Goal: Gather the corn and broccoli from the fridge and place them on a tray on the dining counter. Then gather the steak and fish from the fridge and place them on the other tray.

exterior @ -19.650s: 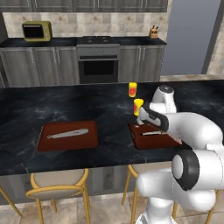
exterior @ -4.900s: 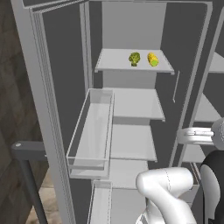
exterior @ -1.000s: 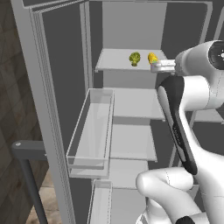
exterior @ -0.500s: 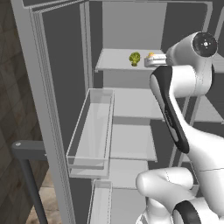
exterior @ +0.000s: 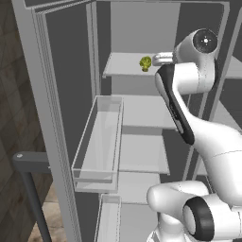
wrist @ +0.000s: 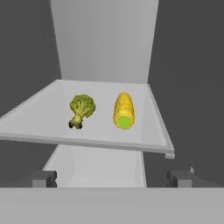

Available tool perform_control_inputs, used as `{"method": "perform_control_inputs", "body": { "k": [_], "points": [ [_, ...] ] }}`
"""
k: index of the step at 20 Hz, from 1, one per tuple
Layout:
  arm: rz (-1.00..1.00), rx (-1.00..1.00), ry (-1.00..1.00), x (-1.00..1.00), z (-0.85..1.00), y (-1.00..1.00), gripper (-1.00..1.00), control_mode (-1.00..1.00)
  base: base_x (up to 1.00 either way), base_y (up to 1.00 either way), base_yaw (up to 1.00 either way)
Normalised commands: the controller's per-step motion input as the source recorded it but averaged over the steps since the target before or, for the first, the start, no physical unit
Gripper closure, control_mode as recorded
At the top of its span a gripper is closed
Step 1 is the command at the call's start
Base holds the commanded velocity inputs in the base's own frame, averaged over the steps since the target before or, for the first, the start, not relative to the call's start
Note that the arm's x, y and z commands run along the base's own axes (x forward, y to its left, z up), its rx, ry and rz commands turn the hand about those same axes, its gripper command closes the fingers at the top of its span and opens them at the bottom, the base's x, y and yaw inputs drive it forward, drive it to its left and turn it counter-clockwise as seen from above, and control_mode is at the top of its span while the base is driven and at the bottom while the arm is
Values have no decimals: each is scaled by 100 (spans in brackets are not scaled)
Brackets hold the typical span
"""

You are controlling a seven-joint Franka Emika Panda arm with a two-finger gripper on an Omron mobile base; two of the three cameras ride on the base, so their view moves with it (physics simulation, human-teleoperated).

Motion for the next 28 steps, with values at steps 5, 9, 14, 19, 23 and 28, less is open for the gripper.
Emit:
{"method": "perform_control_inputs", "body": {
  "k": [5, 9, 14, 19, 23, 28],
  "points": [
    [-6, 0, 5, 43, -1, -18, -100, -100, 0, 0, 0],
    [-4, -1, 3, 56, -5, 0, -100, -100, 0, 0, 0],
    [-1, 0, 4, 43, -2, -2, -100, -100, 0, 0, 0],
    [0, 0, 5, 43, -10, -10, -100, -100, 0, 0, 0],
    [0, 0, 5, 47, -14, -15, -100, -100, 0, 0, 0],
    [0, 0, 6, 41, -8, -18, -100, -100, 0, 0, 0]
  ]
}}
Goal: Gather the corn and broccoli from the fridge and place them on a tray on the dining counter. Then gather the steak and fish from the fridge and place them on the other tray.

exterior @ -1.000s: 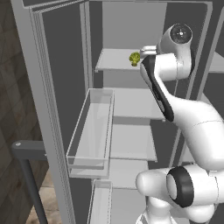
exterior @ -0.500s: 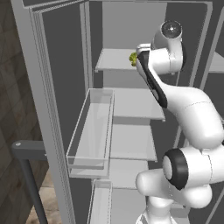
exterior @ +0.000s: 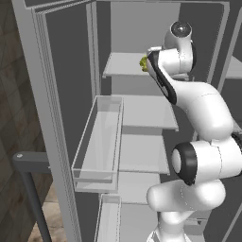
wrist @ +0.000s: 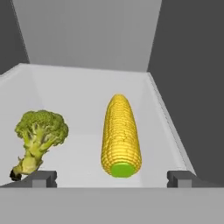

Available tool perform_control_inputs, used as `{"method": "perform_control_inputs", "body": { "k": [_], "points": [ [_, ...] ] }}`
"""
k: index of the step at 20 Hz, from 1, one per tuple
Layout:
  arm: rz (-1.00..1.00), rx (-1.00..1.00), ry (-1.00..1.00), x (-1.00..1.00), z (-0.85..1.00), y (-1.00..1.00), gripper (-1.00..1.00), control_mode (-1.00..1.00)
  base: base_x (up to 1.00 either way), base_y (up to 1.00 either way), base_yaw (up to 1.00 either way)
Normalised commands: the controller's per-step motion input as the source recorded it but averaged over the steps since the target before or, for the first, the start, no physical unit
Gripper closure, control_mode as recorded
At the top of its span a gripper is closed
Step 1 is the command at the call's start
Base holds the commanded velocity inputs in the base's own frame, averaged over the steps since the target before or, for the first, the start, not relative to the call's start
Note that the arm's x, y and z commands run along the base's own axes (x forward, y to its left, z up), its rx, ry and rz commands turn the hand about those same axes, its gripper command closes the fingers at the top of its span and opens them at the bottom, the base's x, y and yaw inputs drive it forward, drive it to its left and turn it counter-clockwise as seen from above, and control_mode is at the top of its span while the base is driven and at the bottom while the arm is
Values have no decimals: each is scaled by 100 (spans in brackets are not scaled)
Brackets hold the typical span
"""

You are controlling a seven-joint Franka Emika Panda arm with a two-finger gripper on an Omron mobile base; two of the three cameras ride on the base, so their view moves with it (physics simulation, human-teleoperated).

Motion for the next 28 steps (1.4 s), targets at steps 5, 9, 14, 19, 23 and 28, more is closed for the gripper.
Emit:
{"method": "perform_control_inputs", "body": {
  "k": [5, 9, 14, 19, 23, 28],
  "points": [
    [0, 0, 7, 44, -13, -11, -100, -100, 0, 0, 0],
    [0, 0, 5, 39, -17, -1, -100, -100, 0, 0, 0],
    [0, 0, 4, 21, -6, -9, -100, -100, 0, 0, 0],
    [-1, 0, 3, 13, -8, -10, -100, -100, 0, 0, 0],
    [-1, 0, 3, 13, -14, -4, -100, -100, 0, 0, 0],
    [-1, 0, 6, 2, -11, -6, -100, -100, 0, 0, 0]
  ]
}}
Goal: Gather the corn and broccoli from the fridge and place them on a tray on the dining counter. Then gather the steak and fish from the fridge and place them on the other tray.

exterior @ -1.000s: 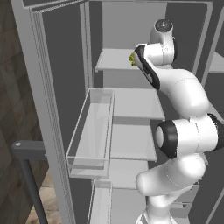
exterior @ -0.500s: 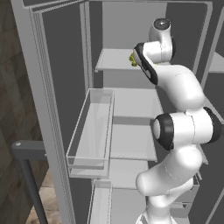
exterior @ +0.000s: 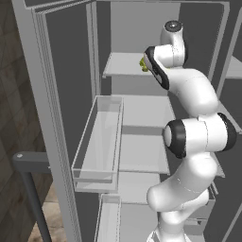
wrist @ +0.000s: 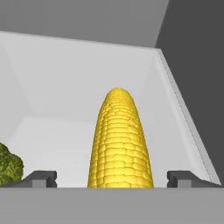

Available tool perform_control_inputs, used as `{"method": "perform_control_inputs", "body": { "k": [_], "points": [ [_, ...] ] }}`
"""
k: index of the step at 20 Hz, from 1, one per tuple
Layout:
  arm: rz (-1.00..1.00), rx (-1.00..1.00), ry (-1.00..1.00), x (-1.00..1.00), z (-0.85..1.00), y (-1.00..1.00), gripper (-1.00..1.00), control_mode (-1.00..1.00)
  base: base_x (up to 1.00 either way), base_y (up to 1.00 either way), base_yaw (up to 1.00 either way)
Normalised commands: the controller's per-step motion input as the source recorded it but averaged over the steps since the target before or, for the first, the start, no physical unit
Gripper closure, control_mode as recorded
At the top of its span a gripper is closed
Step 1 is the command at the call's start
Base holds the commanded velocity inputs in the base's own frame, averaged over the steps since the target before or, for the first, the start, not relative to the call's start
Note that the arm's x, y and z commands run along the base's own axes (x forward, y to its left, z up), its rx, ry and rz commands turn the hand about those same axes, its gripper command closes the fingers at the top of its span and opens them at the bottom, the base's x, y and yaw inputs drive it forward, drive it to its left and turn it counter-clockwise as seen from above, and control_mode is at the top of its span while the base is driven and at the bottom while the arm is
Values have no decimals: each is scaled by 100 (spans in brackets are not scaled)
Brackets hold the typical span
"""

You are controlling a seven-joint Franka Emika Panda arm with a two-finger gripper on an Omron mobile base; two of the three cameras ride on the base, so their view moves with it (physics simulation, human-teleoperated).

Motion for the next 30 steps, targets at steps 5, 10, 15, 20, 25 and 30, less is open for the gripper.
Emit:
{"method": "perform_control_inputs", "body": {
  "k": [5, 10, 15, 20, 25, 30],
  "points": [
    [0, 0, 9, 3, -11, -1, -100, -100, 0, 0, 0],
    [-1, 0, 9, 10, -11, -1, -100, -100, 0, 0, 0],
    [-3, 0, 2, 6, -13, 0, -100, -100, 0, 0, 0],
    [-4, 2, 0, 0, -24, -2, 100, -100, 0, 0, 0],
    [-5, 5, 0, 0, -29, -9, 100, -100, 0, 0, 0],
    [-6, 3, 0, -3, -58, -23, 100, -100, 0, 0, 0]
  ]
}}
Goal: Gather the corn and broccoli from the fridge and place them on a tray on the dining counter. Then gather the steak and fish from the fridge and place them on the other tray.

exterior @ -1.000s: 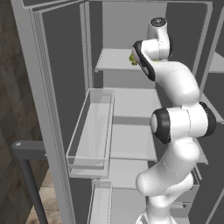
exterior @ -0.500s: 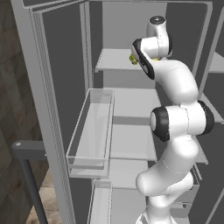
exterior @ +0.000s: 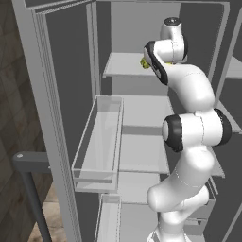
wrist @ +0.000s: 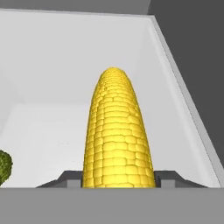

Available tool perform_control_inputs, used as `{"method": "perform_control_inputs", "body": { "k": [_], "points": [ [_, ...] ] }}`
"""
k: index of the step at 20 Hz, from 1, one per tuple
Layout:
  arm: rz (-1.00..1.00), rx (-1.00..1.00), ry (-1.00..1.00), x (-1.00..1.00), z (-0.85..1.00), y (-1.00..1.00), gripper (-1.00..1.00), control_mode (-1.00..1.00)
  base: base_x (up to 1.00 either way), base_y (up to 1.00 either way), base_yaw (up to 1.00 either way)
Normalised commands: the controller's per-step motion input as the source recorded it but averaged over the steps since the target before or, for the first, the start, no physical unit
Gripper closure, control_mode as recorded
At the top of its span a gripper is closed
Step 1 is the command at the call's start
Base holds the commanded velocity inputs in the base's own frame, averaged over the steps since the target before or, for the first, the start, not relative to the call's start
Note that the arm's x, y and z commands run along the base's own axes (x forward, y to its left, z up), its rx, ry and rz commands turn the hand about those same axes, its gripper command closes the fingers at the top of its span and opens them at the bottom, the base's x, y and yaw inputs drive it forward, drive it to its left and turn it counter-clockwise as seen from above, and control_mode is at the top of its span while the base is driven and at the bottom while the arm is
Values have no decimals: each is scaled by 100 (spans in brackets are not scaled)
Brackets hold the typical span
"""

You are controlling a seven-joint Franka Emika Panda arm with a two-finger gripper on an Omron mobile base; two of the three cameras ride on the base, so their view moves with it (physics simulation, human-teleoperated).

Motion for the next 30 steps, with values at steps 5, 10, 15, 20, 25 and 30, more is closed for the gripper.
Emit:
{"method": "perform_control_inputs", "body": {
  "k": [5, 10, 15, 20, 25, 30],
  "points": [
    [-5, -1, 0, -10, -73, -6, 100, -100, 0, 0, 0],
    [0, -1, -2, -25, -28, 0, 100, -100, 0, 0, 0],
    [0, 0, -10, -35, -17, 0, 100, -100, 0, 0, 0],
    [0, 0, -16, -24, 23, 5, 100, -100, 0, 0, 0],
    [0, 0, -6, -13, 37, 20, 100, -100, 0, 0, 0],
    [0, 1, 0, -56, 16, 9, 100, -100, 0, 0, 0]
  ]
}}
